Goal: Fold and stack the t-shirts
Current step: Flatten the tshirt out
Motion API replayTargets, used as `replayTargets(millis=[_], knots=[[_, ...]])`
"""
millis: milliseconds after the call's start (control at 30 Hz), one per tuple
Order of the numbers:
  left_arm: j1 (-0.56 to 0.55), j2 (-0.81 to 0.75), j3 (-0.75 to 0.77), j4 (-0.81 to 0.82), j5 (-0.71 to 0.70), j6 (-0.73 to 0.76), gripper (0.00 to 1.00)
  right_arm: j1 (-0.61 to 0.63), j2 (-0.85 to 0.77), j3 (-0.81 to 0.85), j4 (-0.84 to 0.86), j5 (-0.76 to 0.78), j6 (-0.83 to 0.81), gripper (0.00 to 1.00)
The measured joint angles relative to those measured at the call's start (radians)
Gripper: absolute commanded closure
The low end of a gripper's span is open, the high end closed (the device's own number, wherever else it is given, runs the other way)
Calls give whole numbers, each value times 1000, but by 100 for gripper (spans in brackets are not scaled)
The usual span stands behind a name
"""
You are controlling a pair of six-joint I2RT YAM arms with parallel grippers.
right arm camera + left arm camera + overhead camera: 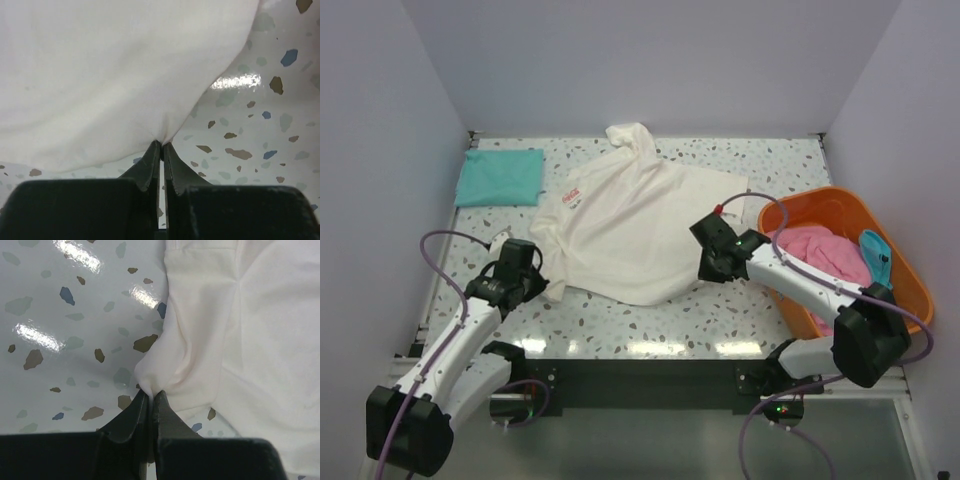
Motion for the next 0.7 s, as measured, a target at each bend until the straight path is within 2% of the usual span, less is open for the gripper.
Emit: replayTargets(millis=[233,300,333,367,433,533,700], knots=[[0,37,0,19,0,0,100,-4,269,209,-31,18,-69,95],[0,43,0,24,0,1,100,-8,361,259,-31,18,-85,89],[0,44,0,24,0,1,100,-11,400,280,-29,16,-92,74],[0,45,0,25,0,1,100,-13,427,295,-27,14,-97,65],[0,45,0,27,0,1,100,-16,475,319,-18,7,-109,56],[0,45,0,31,0,1,100,-18,486,324,-11,1,-120,46],[0,48,0,31,0,7,100,-18,455,304,39,-11,-155,46]])
